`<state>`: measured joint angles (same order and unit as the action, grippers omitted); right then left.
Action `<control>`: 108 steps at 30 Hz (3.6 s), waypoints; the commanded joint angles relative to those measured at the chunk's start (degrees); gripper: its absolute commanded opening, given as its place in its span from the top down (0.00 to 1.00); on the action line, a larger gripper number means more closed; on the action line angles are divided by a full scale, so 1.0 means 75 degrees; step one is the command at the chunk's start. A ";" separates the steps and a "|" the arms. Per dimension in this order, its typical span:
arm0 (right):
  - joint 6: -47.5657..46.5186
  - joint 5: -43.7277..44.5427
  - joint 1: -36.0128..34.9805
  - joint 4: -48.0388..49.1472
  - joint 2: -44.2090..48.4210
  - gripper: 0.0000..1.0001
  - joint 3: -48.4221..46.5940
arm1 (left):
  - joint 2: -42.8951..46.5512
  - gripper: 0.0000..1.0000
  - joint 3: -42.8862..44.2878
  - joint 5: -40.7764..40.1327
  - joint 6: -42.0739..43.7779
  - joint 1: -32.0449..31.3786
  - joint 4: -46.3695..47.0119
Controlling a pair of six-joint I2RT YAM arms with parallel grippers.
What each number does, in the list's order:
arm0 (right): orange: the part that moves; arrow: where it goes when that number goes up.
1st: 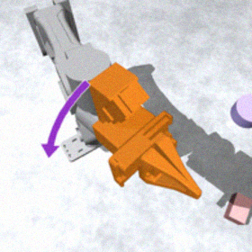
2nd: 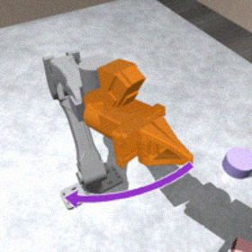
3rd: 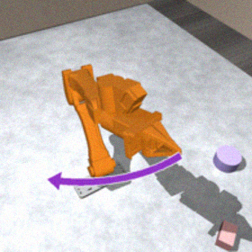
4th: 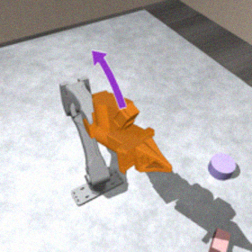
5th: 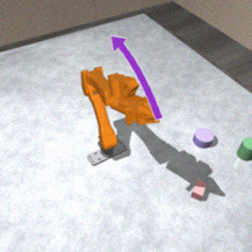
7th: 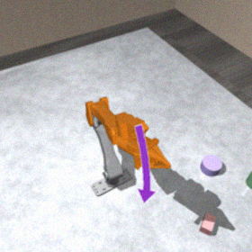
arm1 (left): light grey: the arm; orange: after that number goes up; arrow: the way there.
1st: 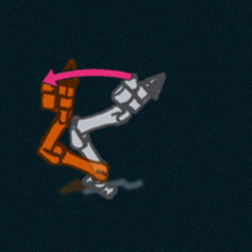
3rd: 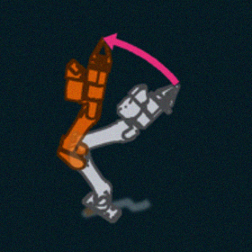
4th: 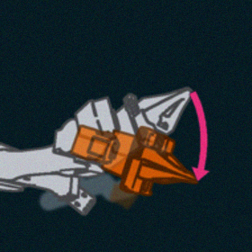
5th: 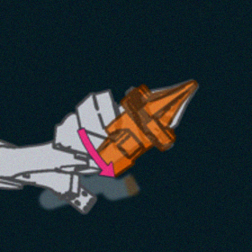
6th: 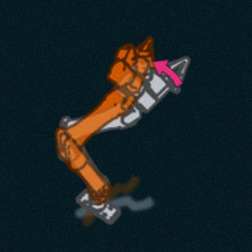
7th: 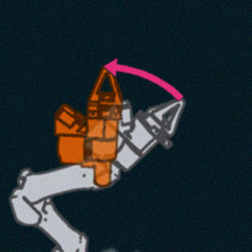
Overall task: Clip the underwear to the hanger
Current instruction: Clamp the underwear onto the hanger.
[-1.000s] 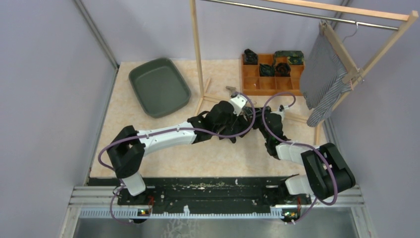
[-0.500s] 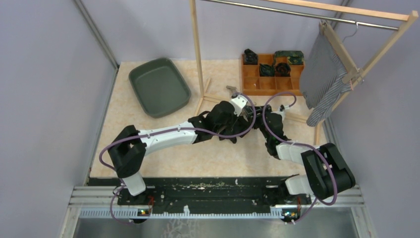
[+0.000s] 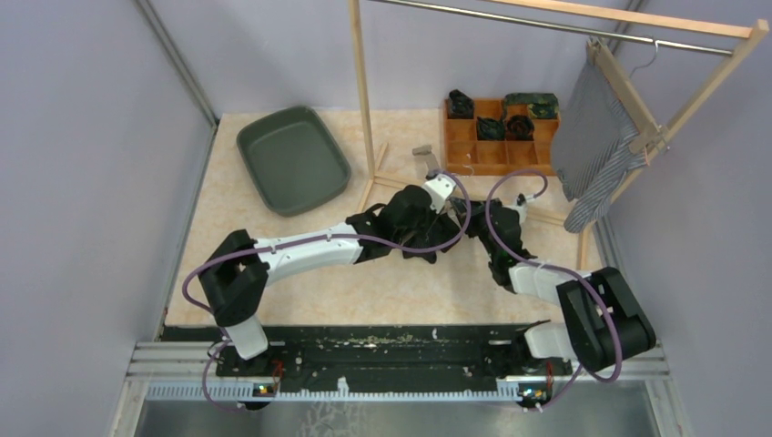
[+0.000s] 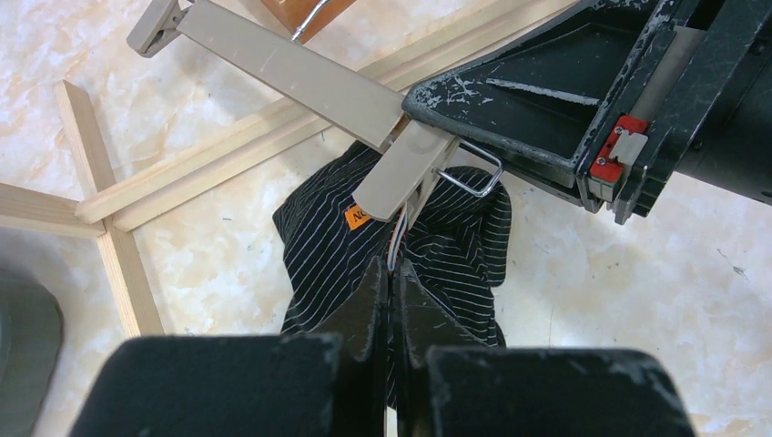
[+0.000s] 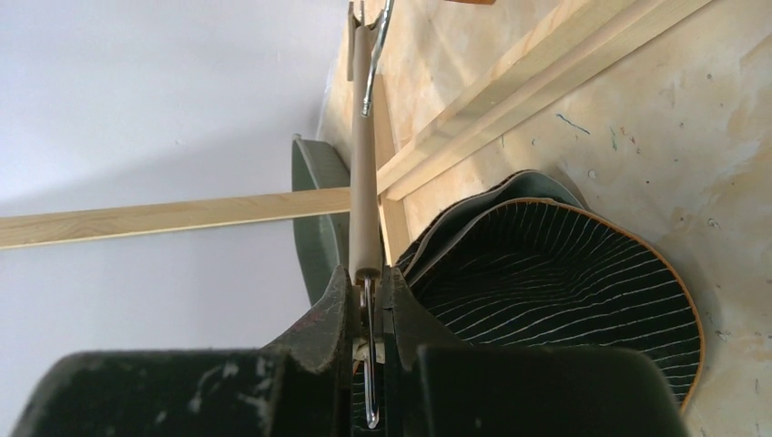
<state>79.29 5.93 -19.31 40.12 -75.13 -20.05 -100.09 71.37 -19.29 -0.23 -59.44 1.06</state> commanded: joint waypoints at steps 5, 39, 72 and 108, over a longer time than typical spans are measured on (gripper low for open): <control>0.0050 0.0169 0.0040 0.0185 0.0338 1.00 -0.0304 | -0.0151 1.00 0.0384 0.0117 -0.0056 -0.0030 0.0002; 0.0388 0.0119 0.0313 -0.0641 0.1029 1.00 -0.0403 | -0.0702 1.00 0.1357 0.0348 0.0177 -0.0096 -0.0810; 0.0444 0.0128 0.0313 -0.1007 0.0801 1.00 -0.0502 | -0.1209 1.00 0.2015 0.0439 0.0420 -0.0309 -0.1430; 0.0449 -0.0045 0.0319 -0.0399 0.0667 0.51 -0.0125 | -0.1478 1.00 0.2267 0.0287 0.0353 -0.0392 -0.1583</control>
<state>82.91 6.13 -17.06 31.38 -70.70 -20.75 -110.59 86.54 -16.49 2.42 -61.89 -9.96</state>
